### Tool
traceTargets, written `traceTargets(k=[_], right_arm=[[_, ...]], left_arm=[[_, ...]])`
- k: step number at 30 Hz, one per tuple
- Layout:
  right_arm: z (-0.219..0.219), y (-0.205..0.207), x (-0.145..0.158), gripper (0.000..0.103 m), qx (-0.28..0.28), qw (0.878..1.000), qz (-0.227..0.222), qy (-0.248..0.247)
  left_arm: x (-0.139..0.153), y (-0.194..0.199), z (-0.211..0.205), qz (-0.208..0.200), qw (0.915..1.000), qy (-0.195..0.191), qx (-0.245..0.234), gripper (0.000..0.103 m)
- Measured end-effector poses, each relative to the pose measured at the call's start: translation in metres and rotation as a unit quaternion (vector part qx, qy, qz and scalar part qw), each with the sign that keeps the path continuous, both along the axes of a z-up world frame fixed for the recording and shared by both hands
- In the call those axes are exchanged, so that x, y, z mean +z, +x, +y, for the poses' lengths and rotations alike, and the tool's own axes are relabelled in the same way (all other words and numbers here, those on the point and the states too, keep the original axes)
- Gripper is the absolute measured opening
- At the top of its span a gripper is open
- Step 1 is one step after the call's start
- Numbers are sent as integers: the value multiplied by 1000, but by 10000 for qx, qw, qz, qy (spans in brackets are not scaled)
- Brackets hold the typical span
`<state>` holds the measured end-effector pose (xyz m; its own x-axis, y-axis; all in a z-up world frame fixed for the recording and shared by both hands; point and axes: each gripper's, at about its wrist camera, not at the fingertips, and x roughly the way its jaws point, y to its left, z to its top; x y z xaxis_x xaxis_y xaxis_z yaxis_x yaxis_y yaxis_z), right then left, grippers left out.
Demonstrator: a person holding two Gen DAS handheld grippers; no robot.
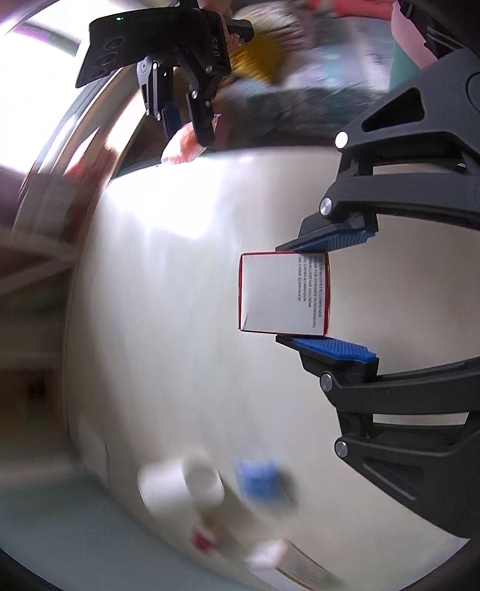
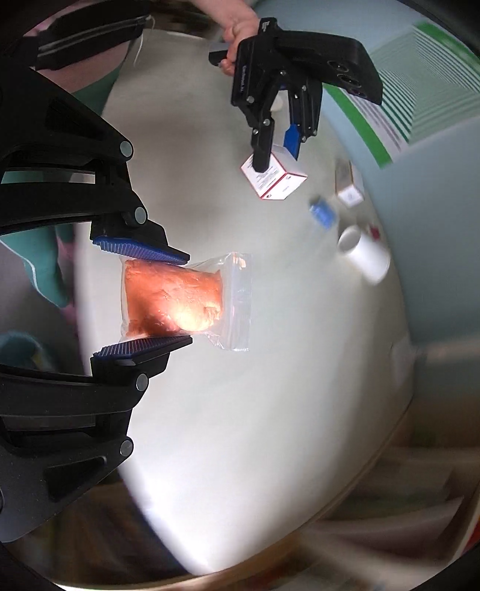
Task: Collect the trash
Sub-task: 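Carry the box and orange bag to the bin and open both tools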
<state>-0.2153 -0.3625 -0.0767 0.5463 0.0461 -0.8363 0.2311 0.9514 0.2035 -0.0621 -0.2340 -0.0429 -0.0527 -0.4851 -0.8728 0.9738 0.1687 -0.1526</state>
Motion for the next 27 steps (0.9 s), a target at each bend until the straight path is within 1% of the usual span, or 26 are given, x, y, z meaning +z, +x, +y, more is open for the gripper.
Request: traceTargets(k=[1,2,4,5,6,7,10,11,13,15,16,17,20,21,24,27], right_arm=[[1,-25,-1,39,-207,9998,2,-3],[2,-48,-1,39,-398,9992,7,-11],[1,-86,-4,39,-788,9969,18,17],[0,-107,-6,39,-1021,9948,16,52],[-2,-122,-8,39,-1190,9929,21,82],[-3,-146,-10,39,-1418,9898,32,121],[-4,-204,-18,39,-1849,9825,50,214],[-4,-218,-21,39,-1960,9803,77,251],[-3,-255,-31,39,-2182,9751,159,367],[-3,-285,-43,39,-2334,9711,221,456],[-4,-301,-52,39,-2447,9676,250,577],[-6,-314,-60,39,-2546,9642,270,686],[-12,-343,-83,39,-2722,9567,371,966],[-14,-349,-90,39,-2754,9549,399,1036],[-23,-363,-114,39,-2878,9473,499,1314],[-31,-373,-133,39,-2943,9416,458,1568]], left_arm=[[0,-10,-5,-6,9998,8,-181,38],[-1,-28,-15,-56,9988,31,-484,38],[-4,-63,-35,-89,9949,71,-999,38],[-7,-78,-43,-73,9930,74,-1175,38],[-8,-90,-48,-52,9915,71,-1295,38],[-9,-103,-54,-14,9897,63,-1427,38],[-14,-152,-78,73,9821,62,-1879,38],[-19,-175,-89,96,9784,117,-2062,38],[-25,-206,-100,194,9738,186,-2257,38],[-37,-243,-113,249,9670,266,-2521,38],[-43,-260,-116,260,9641,319,-2623,38],[-52,-279,-122,300,9609,421,-2720,38],[-74,-315,-134,458,9536,609,-2912,39],[-85,-329,-140,495,9514,731,-2951,39],[-110,-353,-149,529,9468,991,-3016,38],[-133,-374,-159,522,9440,1201,-3030,39]])
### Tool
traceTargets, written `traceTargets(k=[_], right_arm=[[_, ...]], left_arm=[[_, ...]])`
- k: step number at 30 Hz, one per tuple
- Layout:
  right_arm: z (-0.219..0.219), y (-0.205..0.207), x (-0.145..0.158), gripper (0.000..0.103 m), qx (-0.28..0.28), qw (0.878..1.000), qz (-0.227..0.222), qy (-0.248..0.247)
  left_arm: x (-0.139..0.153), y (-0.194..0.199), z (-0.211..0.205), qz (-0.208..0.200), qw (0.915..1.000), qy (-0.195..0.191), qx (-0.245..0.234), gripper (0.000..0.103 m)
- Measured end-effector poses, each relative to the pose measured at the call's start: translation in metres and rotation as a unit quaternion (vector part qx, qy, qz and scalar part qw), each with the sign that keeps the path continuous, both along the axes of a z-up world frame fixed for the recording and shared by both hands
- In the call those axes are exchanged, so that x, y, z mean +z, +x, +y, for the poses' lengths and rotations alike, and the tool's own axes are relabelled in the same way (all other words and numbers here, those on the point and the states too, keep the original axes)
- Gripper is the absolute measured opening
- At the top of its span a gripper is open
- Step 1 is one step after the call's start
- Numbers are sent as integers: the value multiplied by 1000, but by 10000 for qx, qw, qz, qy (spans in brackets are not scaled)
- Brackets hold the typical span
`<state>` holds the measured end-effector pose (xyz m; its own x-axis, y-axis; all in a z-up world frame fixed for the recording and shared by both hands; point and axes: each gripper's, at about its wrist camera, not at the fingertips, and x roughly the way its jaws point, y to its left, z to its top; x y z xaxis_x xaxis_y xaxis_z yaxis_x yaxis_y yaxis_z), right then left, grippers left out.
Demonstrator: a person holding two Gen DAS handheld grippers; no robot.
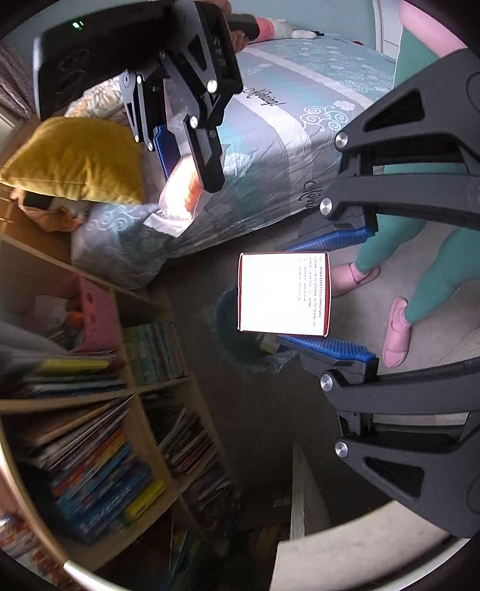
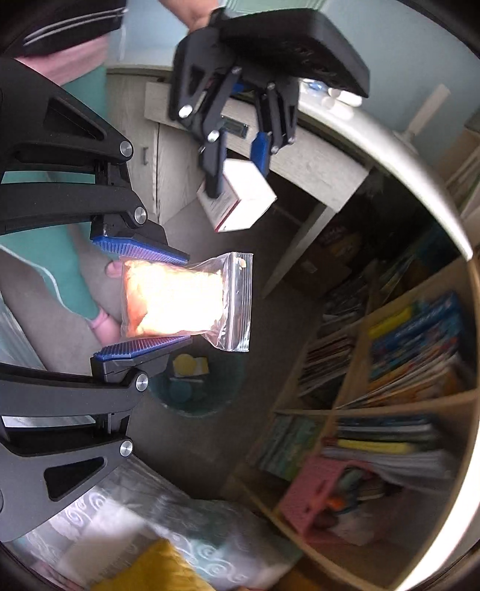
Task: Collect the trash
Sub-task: 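Carry the box and orange bag to the bin and open both tools, then move both open tools back over the table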
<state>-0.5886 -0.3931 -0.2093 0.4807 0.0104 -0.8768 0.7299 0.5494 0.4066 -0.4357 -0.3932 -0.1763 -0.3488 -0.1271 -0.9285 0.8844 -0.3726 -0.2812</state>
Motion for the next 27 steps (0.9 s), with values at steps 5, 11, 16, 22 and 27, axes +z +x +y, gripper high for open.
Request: traceTargets(k=[5,11,16,22,27], right_arm=[[-19,-3,-28,41,-52,9998,-38,212],[-35,-22,-55,70,-373,9981,-37,487],[-39,-35,-58,70,-469,9975,1,520],[-41,-39,-48,70,-426,9980,-10,457],[-42,-35,-37,70,-437,9984,-41,354]], left_arm=[[-32,-15,-17,-114,9997,219,55,39],[-64,-33,-24,-393,9986,319,-129,85],[-70,-27,-20,-362,9983,455,84,85],[-64,-19,-17,-370,9982,434,186,87],[-56,-8,-17,-380,9983,334,302,87]])
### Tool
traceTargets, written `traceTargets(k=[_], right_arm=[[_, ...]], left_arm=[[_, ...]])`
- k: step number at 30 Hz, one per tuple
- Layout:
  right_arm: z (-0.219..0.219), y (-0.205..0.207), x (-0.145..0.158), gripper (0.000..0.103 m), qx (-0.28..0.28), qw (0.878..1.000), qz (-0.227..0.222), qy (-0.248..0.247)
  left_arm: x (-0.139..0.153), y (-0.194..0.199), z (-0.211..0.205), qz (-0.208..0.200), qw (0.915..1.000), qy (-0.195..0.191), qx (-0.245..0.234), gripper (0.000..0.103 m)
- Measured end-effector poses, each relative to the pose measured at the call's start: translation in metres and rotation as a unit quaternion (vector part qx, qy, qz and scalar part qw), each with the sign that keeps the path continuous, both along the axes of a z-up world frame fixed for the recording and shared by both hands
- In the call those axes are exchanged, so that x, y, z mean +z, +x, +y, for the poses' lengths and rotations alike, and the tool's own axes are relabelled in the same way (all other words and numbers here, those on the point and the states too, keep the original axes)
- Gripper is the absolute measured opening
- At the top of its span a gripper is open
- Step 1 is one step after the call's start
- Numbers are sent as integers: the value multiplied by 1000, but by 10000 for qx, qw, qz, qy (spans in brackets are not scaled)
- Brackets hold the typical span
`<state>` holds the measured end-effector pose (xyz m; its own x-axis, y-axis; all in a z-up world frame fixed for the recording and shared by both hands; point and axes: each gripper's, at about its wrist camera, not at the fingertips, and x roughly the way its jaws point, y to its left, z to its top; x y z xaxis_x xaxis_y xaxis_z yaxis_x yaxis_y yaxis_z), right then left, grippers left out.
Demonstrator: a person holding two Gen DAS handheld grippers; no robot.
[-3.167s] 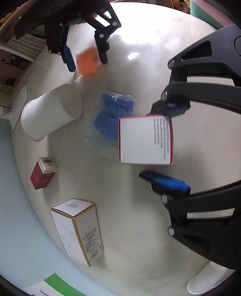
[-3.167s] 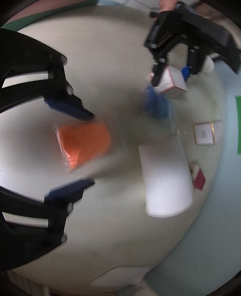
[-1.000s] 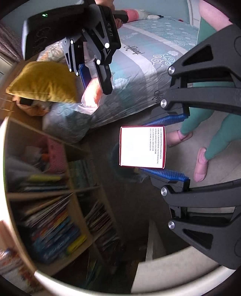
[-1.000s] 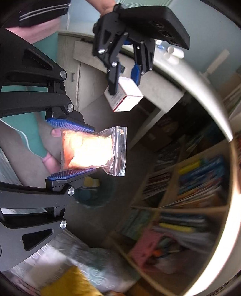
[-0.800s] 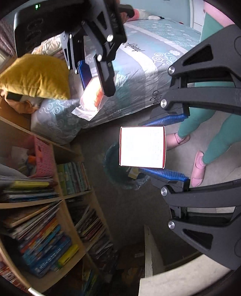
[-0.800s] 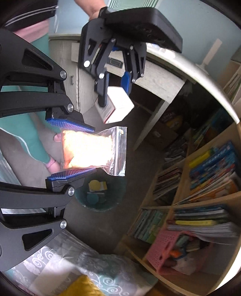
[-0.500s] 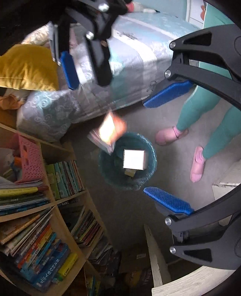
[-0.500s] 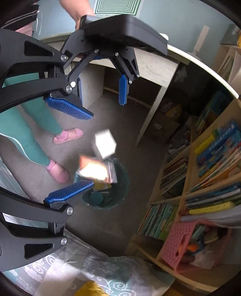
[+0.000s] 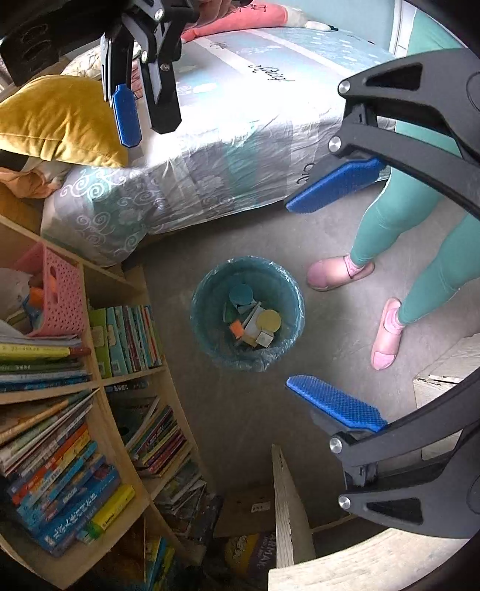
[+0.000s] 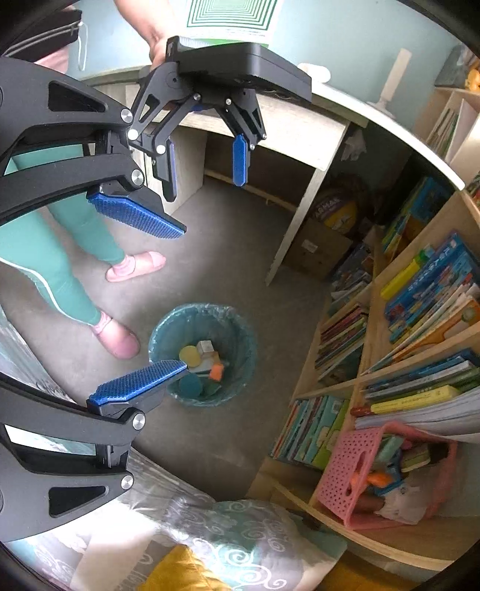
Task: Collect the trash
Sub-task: 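Move both open tools back over the table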
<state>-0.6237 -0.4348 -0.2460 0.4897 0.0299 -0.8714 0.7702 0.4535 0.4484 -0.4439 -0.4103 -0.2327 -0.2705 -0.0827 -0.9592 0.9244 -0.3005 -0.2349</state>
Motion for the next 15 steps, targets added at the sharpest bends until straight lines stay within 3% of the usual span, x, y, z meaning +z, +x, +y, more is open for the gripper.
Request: traceTargets(k=[9,15], right_arm=[[10,29,34,70,174,9994,-39,-281],[14,76,72,70,522,9973,-140,-506]], left_arm=[[27,29,8,-53,9994,-200,273,92],[63,67,28,-93,9976,-474,499,92]])
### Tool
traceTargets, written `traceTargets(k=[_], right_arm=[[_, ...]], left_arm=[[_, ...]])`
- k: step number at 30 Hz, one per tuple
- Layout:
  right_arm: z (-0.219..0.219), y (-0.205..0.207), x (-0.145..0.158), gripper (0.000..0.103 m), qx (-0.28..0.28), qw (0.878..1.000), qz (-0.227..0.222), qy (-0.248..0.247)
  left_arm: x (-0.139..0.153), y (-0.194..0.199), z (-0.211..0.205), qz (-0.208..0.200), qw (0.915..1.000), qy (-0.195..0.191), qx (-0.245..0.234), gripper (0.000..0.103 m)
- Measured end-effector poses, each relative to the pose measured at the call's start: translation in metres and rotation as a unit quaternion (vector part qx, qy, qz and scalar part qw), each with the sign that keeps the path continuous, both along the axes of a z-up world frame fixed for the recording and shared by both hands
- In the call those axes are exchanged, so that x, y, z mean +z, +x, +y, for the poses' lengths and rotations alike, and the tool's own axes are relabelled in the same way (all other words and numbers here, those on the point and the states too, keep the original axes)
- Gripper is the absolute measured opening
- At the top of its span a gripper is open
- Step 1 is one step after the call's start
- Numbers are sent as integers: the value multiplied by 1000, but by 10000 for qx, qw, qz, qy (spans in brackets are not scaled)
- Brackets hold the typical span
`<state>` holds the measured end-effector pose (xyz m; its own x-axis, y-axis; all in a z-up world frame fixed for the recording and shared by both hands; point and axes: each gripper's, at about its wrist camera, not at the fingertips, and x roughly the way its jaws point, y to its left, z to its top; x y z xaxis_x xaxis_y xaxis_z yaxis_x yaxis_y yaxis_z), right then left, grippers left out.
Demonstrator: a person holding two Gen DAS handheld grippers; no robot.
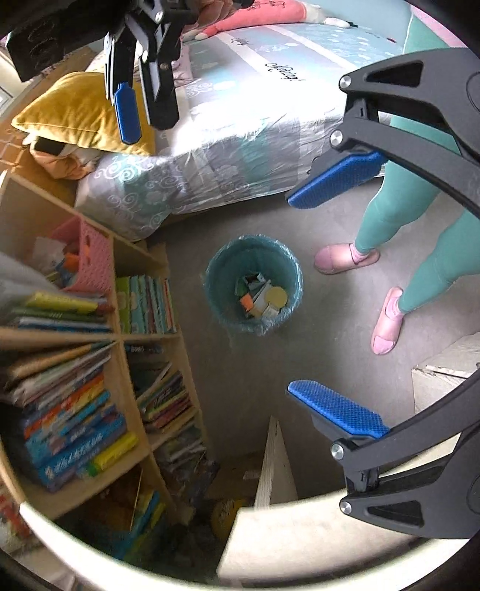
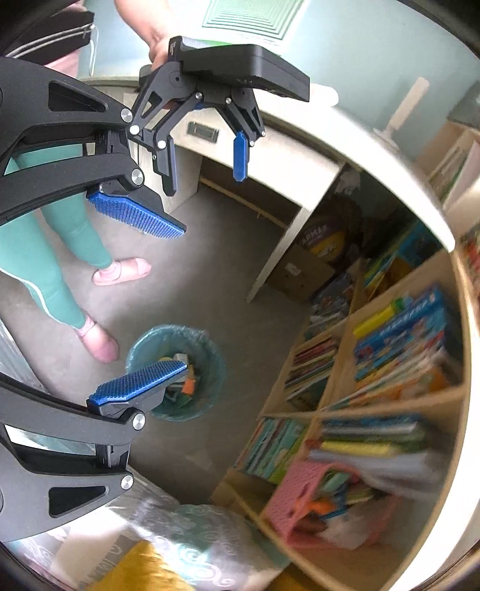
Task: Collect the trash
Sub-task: 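Move both open tools back over the table, then grasp the bagged blue sponge with the left tool while the right tool grasps the white paper cup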
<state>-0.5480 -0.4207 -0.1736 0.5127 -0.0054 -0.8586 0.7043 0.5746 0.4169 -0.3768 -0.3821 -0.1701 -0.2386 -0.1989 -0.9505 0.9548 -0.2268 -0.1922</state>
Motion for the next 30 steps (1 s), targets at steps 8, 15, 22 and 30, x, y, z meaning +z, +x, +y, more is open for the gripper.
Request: traceTargets(k=[8,15,22,30], right_arm=[[4,110,66,84,968,9922,-364,-692],[6,243,116,88,1799,9744,-691,-1157],[27,378,136,90,2703,9501,-799,-1339],[47,519,118,90,3890,9128,-783,-967]], left_arm=[[72,92,51,-69,9949,-689,729,96],[96,200,108,-359,9798,-935,1729,96],[93,310,189,-506,9491,-981,2948,96],[74,400,227,-740,9093,-870,4001,96]])
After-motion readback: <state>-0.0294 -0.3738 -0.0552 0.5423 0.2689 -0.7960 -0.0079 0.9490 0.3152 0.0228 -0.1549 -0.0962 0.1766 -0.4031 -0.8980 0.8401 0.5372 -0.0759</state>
